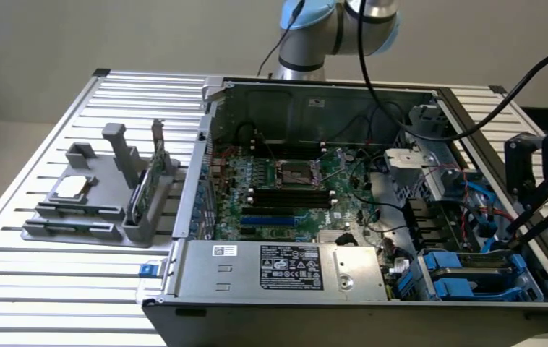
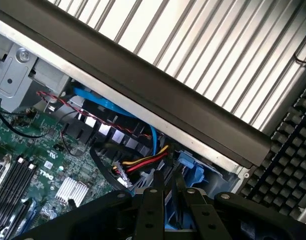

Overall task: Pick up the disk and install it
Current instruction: 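Insert the first disk wire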

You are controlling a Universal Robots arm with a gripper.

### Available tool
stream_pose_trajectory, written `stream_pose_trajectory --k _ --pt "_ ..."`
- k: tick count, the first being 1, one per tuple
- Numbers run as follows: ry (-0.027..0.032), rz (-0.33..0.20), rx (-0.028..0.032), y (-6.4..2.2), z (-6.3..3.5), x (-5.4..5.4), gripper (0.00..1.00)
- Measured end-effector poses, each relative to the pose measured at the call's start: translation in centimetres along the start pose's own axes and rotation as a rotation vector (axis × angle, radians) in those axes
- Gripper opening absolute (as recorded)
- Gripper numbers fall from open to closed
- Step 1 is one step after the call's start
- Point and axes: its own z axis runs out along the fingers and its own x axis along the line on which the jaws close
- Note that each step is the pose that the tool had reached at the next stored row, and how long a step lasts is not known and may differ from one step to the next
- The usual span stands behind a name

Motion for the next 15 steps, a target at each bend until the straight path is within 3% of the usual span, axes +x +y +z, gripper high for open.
stream_pose_trajectory --k 2,4,5,9,11,15 --pt "0.0021 0.000 0.0010 0.00 0.25 -0.3 0.21" --pt "0.0081 0.000 0.0003 0.00 0.30 -0.5 0.21" --pt "0.0138 0.000 -0.0021 -0.01 0.32 -0.6 0.21" --pt "0.0465 0.000 -0.0178 -0.14 0.36 -1.0 0.21" --pt "0.0574 0.000 -0.0240 -0.23 0.38 -1.3 0.21" --pt "0.0642 0.000 -0.0276 -0.55 0.51 -1.9 0.21"
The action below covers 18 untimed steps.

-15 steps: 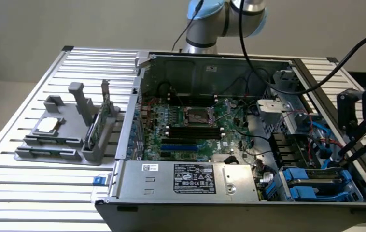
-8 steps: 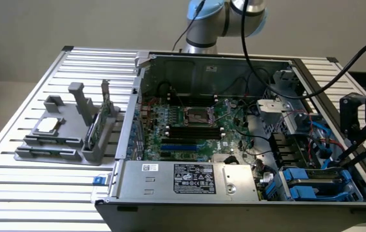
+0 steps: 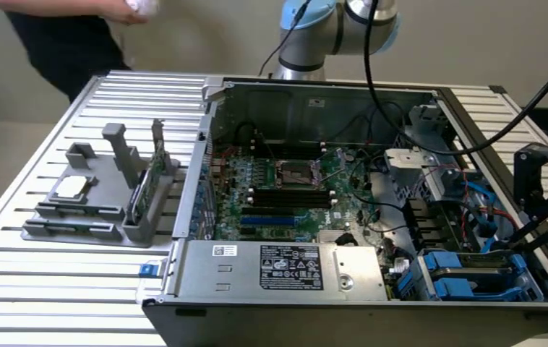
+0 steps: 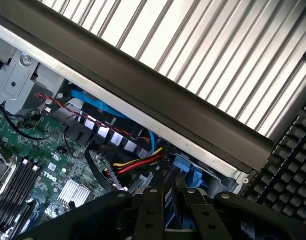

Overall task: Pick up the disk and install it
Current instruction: 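Insert the first disk wire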

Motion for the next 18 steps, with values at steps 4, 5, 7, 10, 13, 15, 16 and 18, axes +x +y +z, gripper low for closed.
stream_pose_trajectory --k 4,5,7,10,13,15,16,18 --pt "0.0080 0.001 -0.0011 -0.28 0.24 -0.55 0.21" --pt "0.0114 0.002 -0.0007 -0.30 0.30 -0.61 0.21" --pt "0.0207 0.002 0.0024 -0.30 0.34 -0.68 0.21" --pt "0.0371 0.003 0.0057 -0.32 0.39 -0.70 0.21" --pt "0.0539 0.003 0.0033 -0.23 0.49 -0.86 0.21" --pt "0.0633 0.004 0.0012 -0.21 0.58 -0.91 0.21" --pt "0.0666 0.004 -0.0003 -0.22 0.64 -0.93 0.21" --pt "0.0691 0.004 -0.0014 -0.23 0.69 -0.96 0.21"
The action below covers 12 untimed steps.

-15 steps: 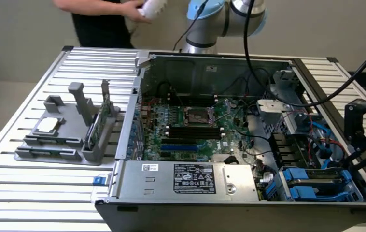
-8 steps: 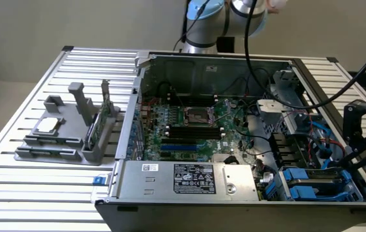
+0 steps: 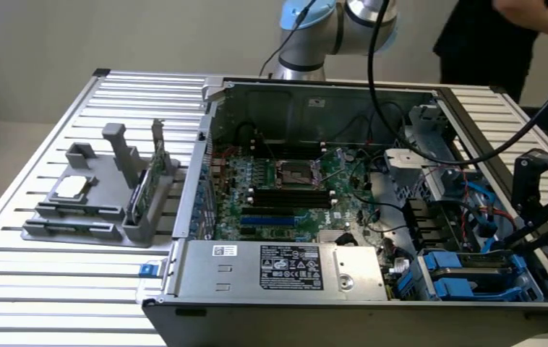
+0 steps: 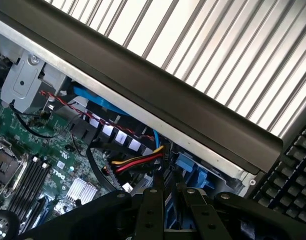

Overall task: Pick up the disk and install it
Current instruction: 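Insert the first disk wire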

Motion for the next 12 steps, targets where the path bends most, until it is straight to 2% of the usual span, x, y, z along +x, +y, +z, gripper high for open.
stream_pose_trajectory --k 7,12 --pt "0.0011 0.001 0.0005 -0.01 0.02 -0.02 0.21" --pt "0.0155 0.008 -0.0055 -0.01 0.20 -0.04 0.21"
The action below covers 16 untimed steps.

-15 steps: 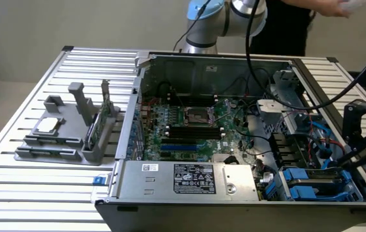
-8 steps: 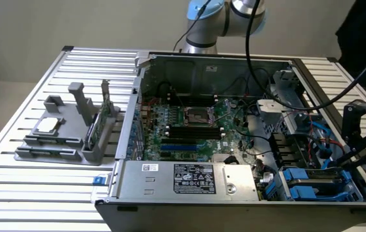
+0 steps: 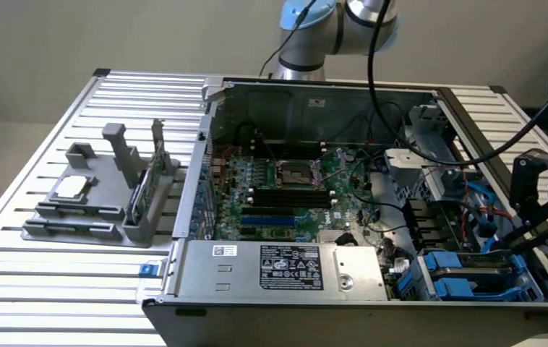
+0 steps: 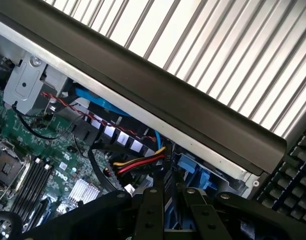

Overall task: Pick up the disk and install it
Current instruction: 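Insert the first disk wire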

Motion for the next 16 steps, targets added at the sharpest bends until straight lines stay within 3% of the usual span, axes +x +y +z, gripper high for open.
stream_pose_trajectory --k 8,16 --pt "0.0169 0.007 -0.0084 -0.30 0.44 -0.59 0.21" --pt "0.0450 0.009 -0.0215 -0.31 0.59 -0.63 0.21"
